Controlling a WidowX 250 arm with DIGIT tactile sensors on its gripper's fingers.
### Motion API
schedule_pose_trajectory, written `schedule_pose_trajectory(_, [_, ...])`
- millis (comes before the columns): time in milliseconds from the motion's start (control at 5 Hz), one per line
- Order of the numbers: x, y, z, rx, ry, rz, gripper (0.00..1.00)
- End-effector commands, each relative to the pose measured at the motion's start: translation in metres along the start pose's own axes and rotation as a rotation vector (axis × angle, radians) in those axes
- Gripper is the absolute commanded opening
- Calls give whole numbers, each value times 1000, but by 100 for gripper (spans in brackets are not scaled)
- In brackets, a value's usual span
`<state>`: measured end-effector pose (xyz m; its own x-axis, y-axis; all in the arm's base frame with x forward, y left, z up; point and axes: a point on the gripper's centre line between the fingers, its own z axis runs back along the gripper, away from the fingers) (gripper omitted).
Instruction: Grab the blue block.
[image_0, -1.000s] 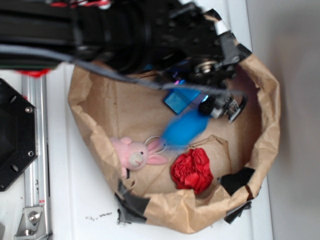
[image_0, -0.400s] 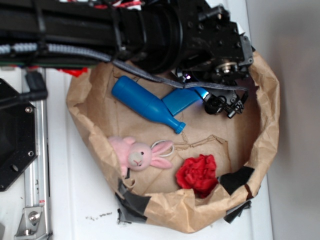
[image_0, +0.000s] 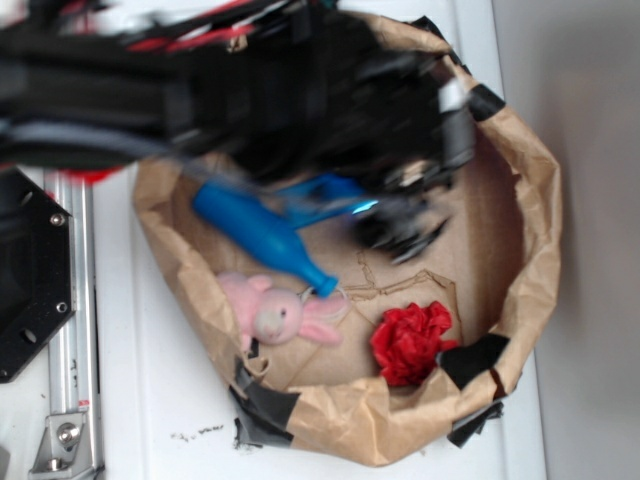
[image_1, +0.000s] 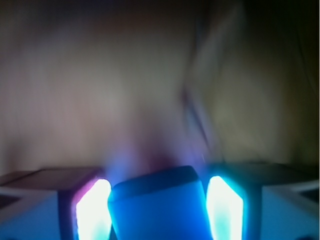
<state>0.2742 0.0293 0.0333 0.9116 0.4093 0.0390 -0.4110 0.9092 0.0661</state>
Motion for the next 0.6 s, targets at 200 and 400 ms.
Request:
schedule_pose_trajectory(200, [-11, 12, 121, -87, -199, -486, 0])
schedule_pose_trajectory(400, [-5, 12, 123, -73, -206, -464, 0])
